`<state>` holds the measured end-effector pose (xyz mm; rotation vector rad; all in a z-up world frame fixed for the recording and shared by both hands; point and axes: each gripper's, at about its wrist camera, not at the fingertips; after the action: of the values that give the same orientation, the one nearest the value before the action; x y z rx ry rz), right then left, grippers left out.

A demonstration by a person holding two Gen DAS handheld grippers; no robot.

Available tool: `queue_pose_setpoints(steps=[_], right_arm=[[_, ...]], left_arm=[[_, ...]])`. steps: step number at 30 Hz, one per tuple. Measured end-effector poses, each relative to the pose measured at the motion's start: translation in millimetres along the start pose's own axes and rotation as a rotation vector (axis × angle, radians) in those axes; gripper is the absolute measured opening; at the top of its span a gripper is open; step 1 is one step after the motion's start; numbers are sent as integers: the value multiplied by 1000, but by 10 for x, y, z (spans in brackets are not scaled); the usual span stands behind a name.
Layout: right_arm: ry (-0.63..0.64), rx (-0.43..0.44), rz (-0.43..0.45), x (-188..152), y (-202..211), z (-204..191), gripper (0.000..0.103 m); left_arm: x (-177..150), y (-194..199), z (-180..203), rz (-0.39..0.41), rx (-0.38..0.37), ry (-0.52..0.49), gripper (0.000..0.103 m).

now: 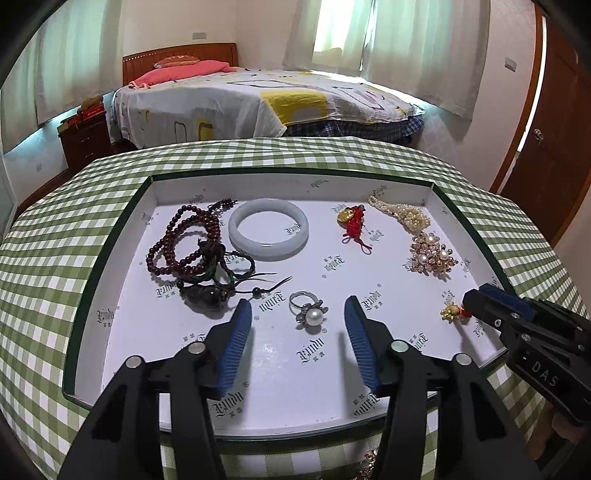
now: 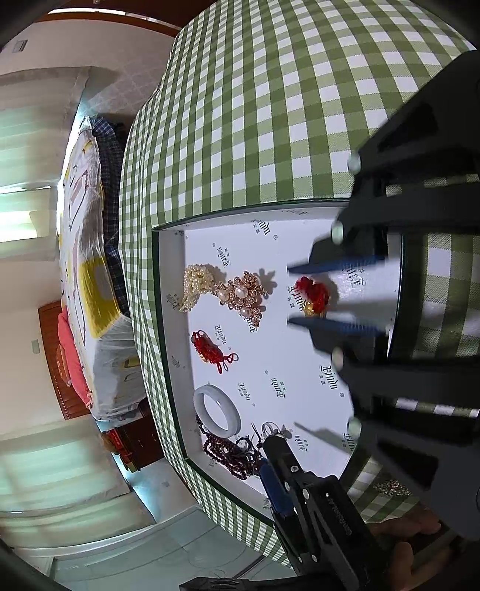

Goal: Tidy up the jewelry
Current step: 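Withdraw both open tools from the tray toward the rhinestone brooch and gold chain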

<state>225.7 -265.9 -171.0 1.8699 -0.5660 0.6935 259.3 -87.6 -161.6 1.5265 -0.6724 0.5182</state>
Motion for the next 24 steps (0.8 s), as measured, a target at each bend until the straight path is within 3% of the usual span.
queue_pose_setpoints(steps=[8, 10, 15, 24], right_arm=[[0, 3, 2, 0, 21, 6, 32], [1, 5, 6, -2, 32, 3, 40], [2, 7, 21, 18, 98, -35, 45], [14, 24, 44, -3, 315, -146, 46]], left_arm=[[2, 21, -30, 6, 19, 4, 70], [1, 32, -39, 10, 23, 2, 73], [-7, 92, -96, 19, 33, 8, 74], [-92, 366, -246, 42, 24, 40, 74]])
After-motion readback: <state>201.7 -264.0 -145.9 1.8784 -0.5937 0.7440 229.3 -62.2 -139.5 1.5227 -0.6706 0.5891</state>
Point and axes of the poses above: each gripper's, at about its wrist camera, not at the fingertips, and y roughly against the way its jaws point, z to its right, x to its top, and after that the axes turned 14 degrees about x, right-handed
